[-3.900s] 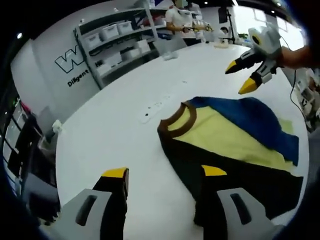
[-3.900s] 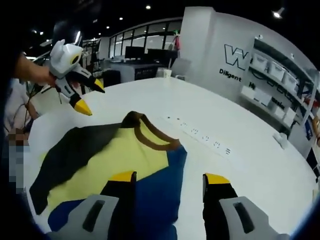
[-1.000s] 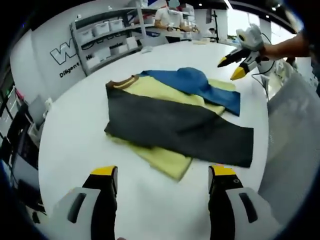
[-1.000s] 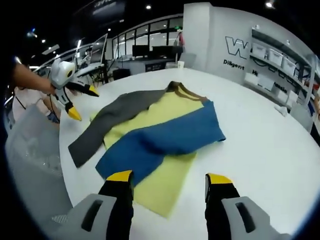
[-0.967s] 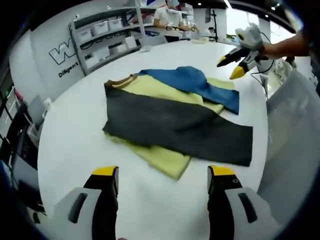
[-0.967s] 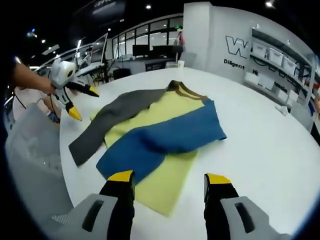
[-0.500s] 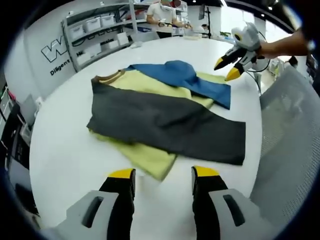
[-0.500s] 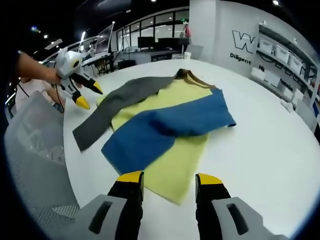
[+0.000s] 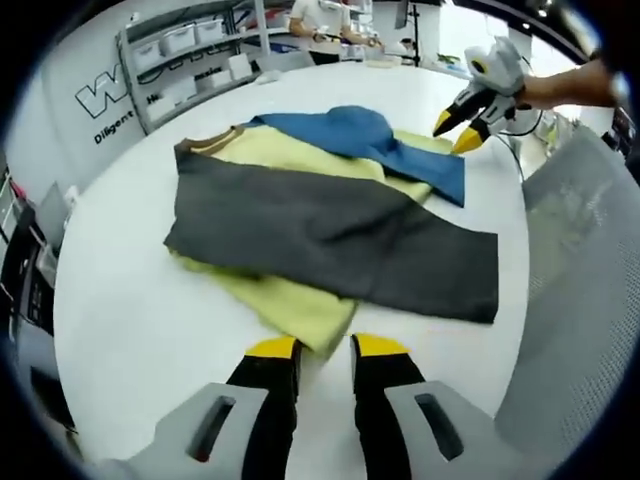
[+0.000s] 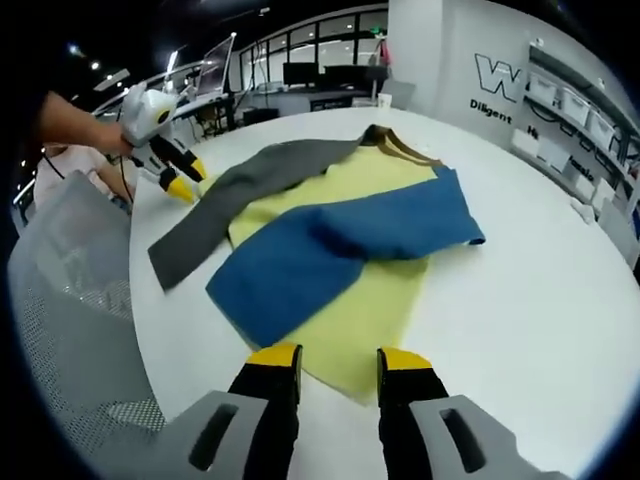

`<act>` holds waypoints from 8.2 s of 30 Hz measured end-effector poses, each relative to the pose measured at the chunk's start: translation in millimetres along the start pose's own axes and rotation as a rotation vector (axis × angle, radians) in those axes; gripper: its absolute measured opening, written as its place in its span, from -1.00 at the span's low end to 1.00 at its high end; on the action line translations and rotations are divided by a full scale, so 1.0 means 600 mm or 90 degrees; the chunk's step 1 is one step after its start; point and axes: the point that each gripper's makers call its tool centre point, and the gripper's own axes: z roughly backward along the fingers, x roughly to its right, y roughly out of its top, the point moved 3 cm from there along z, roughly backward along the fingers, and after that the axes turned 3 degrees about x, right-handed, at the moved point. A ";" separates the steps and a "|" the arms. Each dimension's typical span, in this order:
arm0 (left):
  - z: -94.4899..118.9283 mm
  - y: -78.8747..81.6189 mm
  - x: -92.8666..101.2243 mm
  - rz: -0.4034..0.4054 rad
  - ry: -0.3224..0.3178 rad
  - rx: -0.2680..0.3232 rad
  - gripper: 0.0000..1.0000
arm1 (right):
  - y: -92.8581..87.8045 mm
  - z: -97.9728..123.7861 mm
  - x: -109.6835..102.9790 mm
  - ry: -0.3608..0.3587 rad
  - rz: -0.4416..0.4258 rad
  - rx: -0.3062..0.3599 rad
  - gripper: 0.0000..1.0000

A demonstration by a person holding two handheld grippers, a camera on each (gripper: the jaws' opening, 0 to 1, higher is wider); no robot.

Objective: Fold the garment on the visible template until the final outline fits inside the template.

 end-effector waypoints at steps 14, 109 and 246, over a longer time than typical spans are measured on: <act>0.004 0.011 -0.010 0.179 -0.025 -0.001 -0.94 | -0.009 -0.007 -0.007 0.011 0.016 -0.016 -0.64; -0.007 0.037 -0.040 0.386 -0.033 0.034 -0.97 | 0.077 -0.001 0.085 -0.049 -0.023 0.002 -1.00; 0.065 -0.003 0.082 -0.084 -0.121 0.059 -0.28 | 0.015 0.004 -0.149 0.145 0.257 -0.005 -0.65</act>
